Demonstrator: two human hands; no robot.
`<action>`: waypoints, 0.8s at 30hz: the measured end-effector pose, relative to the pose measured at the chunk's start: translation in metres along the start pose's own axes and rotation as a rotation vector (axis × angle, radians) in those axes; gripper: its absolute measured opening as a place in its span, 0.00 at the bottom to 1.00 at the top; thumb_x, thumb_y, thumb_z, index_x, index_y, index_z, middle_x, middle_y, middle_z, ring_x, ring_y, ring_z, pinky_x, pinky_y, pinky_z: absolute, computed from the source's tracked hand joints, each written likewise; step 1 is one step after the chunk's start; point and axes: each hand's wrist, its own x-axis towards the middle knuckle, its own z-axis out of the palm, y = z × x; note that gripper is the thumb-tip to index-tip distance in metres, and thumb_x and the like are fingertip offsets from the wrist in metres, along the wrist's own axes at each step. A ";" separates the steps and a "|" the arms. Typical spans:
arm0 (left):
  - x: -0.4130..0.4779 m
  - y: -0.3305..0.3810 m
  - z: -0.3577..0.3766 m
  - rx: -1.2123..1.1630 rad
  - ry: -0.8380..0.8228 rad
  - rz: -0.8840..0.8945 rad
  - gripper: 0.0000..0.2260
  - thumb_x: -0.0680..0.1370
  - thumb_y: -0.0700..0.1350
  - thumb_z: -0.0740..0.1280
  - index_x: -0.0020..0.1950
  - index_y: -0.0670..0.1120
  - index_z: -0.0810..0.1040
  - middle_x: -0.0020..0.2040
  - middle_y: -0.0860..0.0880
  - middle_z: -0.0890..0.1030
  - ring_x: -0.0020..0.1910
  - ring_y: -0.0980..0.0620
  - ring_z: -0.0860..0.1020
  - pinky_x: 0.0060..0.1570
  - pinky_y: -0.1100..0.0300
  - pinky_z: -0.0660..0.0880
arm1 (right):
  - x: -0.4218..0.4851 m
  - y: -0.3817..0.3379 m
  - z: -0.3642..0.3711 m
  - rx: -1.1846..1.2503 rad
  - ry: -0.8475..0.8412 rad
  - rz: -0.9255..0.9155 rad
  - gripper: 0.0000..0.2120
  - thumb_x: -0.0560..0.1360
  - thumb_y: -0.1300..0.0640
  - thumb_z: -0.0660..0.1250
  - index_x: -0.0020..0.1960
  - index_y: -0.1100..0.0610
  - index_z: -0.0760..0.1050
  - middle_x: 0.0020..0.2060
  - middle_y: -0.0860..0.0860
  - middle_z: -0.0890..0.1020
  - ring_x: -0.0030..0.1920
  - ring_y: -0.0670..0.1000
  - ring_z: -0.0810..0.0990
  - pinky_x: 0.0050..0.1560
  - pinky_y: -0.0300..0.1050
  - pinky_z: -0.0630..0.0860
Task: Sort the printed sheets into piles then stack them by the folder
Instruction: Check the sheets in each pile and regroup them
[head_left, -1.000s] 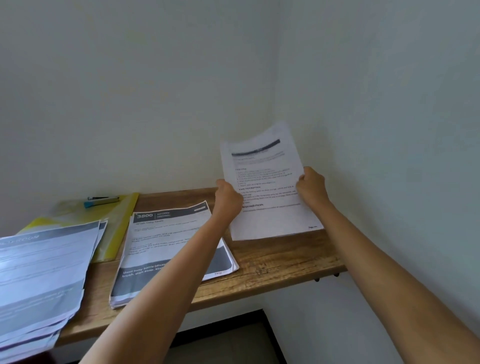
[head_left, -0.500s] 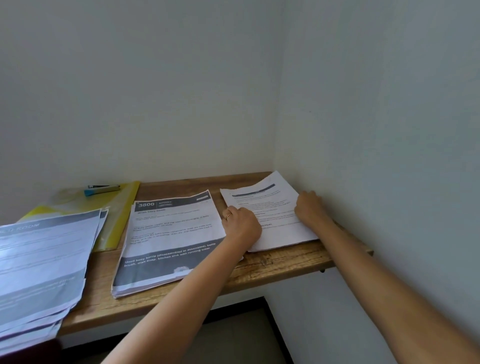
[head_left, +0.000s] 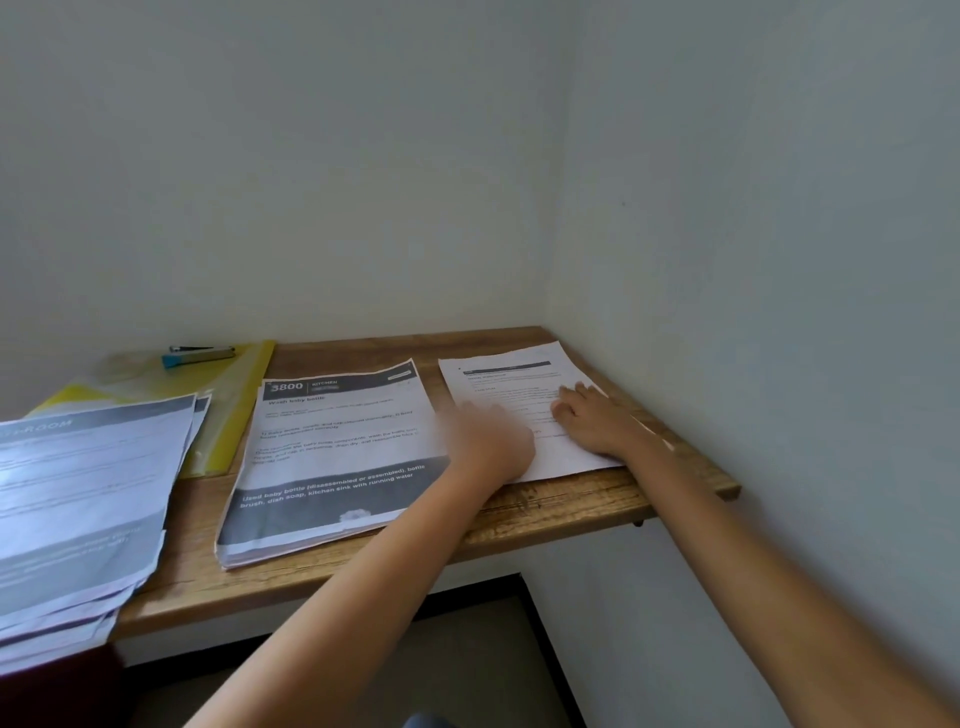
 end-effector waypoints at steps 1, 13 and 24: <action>0.000 0.000 -0.001 -0.041 -0.002 -0.019 0.27 0.82 0.54 0.47 0.78 0.42 0.53 0.77 0.33 0.46 0.77 0.35 0.43 0.74 0.42 0.37 | 0.001 0.001 0.001 0.021 0.041 0.000 0.24 0.82 0.47 0.47 0.72 0.58 0.62 0.72 0.59 0.64 0.72 0.57 0.60 0.72 0.56 0.58; 0.038 0.006 -0.037 -0.578 0.006 -0.241 0.24 0.77 0.41 0.61 0.72 0.37 0.62 0.66 0.38 0.71 0.63 0.41 0.73 0.61 0.49 0.75 | 0.015 0.003 -0.024 0.128 0.127 0.321 0.15 0.79 0.57 0.54 0.62 0.62 0.70 0.60 0.60 0.76 0.58 0.60 0.74 0.53 0.47 0.69; 0.034 0.005 -0.074 -1.013 0.351 -0.080 0.15 0.78 0.32 0.55 0.65 0.38 0.65 0.58 0.42 0.74 0.53 0.46 0.74 0.45 0.57 0.72 | 0.016 0.003 -0.060 1.007 0.450 0.236 0.14 0.75 0.68 0.53 0.52 0.59 0.74 0.50 0.57 0.80 0.45 0.54 0.77 0.42 0.41 0.73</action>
